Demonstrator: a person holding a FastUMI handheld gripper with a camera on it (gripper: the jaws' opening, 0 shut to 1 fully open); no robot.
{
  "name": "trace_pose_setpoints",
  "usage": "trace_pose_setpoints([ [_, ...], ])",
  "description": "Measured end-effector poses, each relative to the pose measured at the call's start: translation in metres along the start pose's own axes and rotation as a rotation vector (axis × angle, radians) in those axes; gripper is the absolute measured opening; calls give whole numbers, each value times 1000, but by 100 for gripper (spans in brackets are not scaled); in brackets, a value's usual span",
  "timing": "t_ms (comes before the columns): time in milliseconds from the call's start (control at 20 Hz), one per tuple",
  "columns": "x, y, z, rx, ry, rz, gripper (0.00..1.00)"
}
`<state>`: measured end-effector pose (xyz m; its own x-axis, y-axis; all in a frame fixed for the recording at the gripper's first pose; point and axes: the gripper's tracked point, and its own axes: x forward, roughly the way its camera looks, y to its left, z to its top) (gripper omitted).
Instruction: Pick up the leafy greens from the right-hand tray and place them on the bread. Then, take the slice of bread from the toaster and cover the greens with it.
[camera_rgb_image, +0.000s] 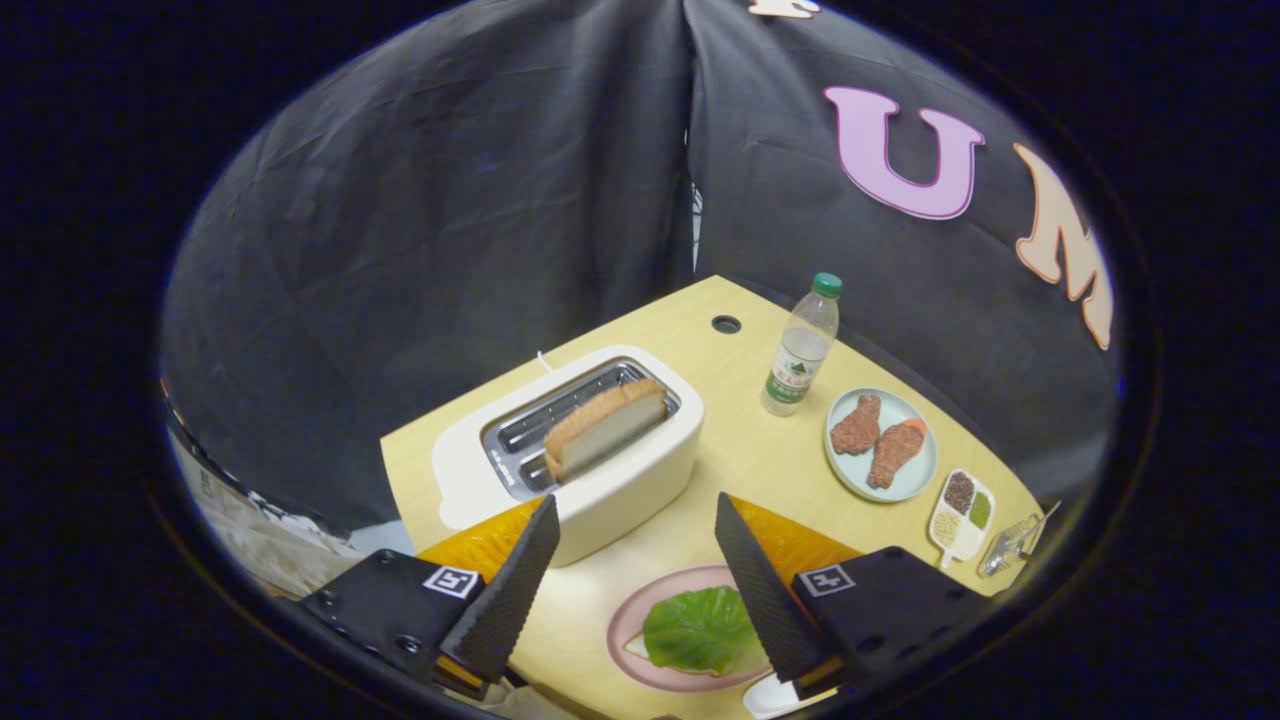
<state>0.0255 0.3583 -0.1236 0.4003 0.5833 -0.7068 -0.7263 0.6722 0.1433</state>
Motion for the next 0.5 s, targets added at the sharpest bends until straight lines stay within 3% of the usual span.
trace_pose_setpoints([
  [250, 17, 14, 29, 94, -23, 36, 98],
  [500, 40, 16, 33, 135, 8, 8, 97],
])
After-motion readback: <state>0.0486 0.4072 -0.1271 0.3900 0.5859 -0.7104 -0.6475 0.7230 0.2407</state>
